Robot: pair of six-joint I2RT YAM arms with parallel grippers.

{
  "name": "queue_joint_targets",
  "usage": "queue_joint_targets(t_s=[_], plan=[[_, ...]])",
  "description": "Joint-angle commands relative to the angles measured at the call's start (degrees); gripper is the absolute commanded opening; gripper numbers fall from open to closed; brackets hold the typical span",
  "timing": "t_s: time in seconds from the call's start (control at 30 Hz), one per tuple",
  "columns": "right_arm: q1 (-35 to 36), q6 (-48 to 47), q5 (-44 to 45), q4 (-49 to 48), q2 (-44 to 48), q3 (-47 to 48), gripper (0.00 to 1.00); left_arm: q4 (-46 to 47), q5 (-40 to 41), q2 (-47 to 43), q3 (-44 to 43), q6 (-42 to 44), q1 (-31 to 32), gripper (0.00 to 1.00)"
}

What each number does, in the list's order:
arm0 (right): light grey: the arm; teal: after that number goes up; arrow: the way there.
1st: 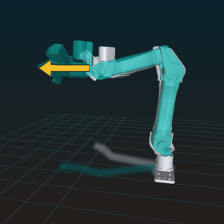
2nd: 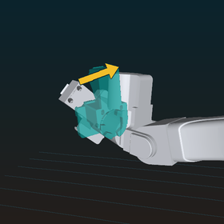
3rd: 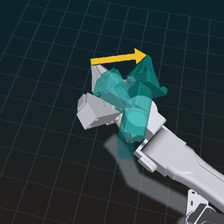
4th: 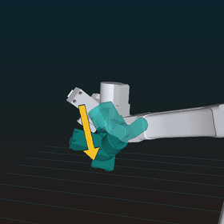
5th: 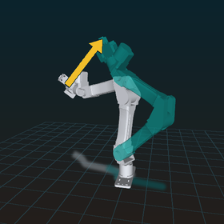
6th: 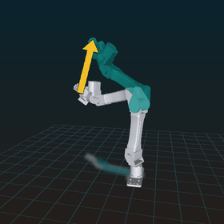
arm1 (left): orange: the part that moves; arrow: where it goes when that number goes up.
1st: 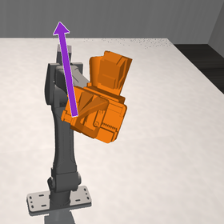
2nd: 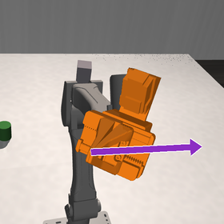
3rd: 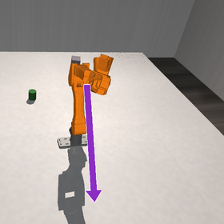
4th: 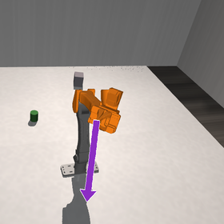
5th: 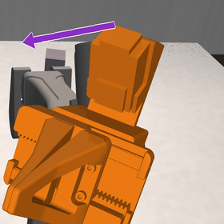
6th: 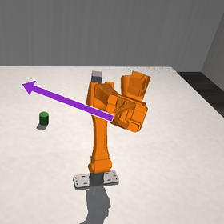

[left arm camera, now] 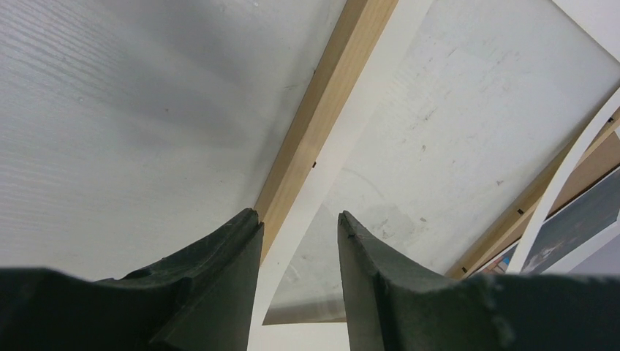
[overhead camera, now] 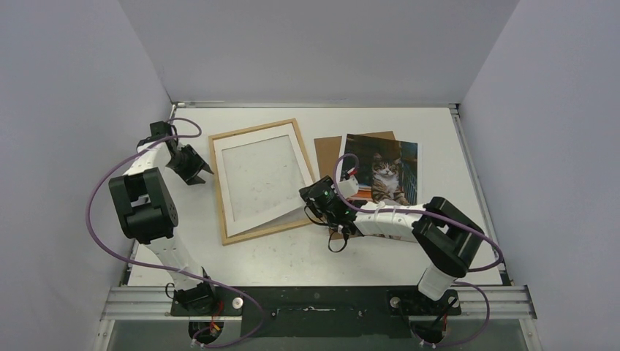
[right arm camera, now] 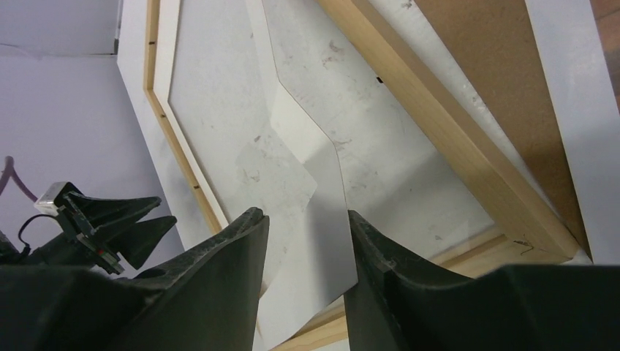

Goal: Put the photo into the frame
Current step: Place the photo frame item in the photo frame.

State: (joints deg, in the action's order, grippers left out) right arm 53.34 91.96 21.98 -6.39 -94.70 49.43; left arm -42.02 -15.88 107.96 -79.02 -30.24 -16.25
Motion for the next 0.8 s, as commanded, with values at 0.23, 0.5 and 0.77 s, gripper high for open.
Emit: queue_joint_targets(t_s=[0.23, 0.5, 0.77], plan=[[0.36, -2.11, -1.95, -2.41, -2.47, 1.83, 0.54, -1.78, -0.29, -3.8, -2.95, 1.56, -0.36, 0.43], [-0.61, -5.79, -7.66, 9.69, 2.11, 4.7, 0.93, -4.56, -0.6, -5.74, -4.59, 2.32, -0.37, 0.49], [-4.76, -13.91, -13.65, 17.98, 8.0, 4.4, 0.97, -5.62, -1.63, -8.18, -3.65, 3.33, -0.28, 0.54]])
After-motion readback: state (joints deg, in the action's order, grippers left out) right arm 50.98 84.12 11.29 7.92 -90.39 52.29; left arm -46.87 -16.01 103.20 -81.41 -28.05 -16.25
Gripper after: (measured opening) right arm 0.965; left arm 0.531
